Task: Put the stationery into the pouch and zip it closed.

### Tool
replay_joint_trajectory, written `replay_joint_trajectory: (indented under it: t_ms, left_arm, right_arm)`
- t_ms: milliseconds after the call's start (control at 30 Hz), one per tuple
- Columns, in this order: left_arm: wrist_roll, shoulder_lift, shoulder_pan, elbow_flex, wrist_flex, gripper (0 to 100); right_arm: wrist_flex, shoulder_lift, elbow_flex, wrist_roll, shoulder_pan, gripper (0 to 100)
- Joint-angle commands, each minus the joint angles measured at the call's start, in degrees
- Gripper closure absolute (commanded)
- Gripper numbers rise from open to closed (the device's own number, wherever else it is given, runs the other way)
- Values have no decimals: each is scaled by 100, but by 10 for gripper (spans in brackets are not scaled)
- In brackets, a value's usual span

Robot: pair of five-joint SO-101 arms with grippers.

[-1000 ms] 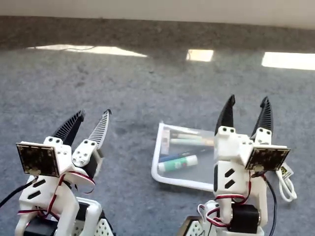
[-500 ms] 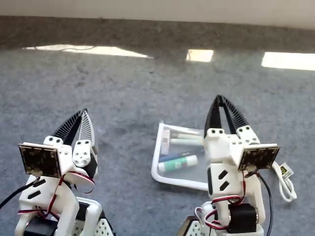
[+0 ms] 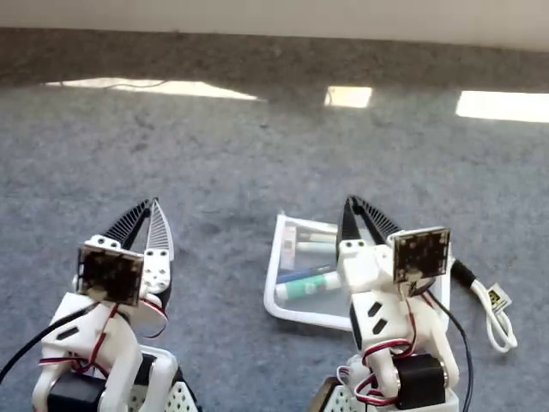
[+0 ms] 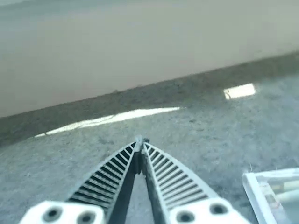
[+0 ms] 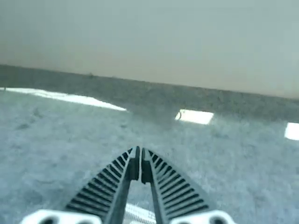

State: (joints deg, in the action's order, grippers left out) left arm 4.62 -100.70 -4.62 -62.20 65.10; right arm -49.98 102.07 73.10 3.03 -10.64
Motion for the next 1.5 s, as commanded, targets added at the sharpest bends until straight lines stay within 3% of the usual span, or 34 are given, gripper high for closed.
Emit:
replay_joint_trajectory:
  t_ms: [0, 333, 633, 1100, 1300, 1467]
  left_arm:
    - [79, -13, 92, -286, 149, 995]
    - [97, -13, 884, -1895, 114, 995]
    - [105, -13, 971, -3363, 105, 995]
    - [105, 31, 963, -3512, 158, 995]
    - [97, -4, 963, -3512, 862, 995]
    - [97, -4, 963, -3512, 853, 995]
  right_arm:
    - [-338, 31, -22, -44, -31, 994]
    - [-699, 31, 1314, -44, -57, 994]
    - [-699, 31, 2571, -53, -57, 994]
    - [-743, -22, 3064, -26, -22, 994]
    - [-743, -22, 3064, -26, -22, 994]
    - [-743, -22, 3064, -26, -22, 994]
